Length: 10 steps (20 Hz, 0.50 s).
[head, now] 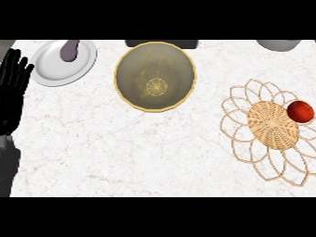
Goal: Pick the croissant from the placemat and place it in the bowl
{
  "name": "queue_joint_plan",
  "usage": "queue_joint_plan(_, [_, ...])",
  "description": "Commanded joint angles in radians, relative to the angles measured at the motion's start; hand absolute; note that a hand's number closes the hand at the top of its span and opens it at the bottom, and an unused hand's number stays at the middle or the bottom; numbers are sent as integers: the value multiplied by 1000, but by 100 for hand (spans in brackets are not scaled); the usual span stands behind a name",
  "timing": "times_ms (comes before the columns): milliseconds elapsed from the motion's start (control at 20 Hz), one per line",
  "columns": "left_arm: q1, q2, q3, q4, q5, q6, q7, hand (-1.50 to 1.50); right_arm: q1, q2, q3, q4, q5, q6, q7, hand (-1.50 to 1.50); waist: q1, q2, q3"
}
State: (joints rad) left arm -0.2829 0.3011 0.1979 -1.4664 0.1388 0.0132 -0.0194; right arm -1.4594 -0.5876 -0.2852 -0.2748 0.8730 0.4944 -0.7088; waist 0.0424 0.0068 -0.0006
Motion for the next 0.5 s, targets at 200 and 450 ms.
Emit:
queue_joint_plan(200, [-1,19,22,-21,11,2,37,0,-79,167,60,3,4,119,47,150,-11,-3,0])
queue_joint_plan(450, [49,3,18,-18,9,-20,-28,0,-69,291,88,-15,-1,104,114,150,-18,-4,0])
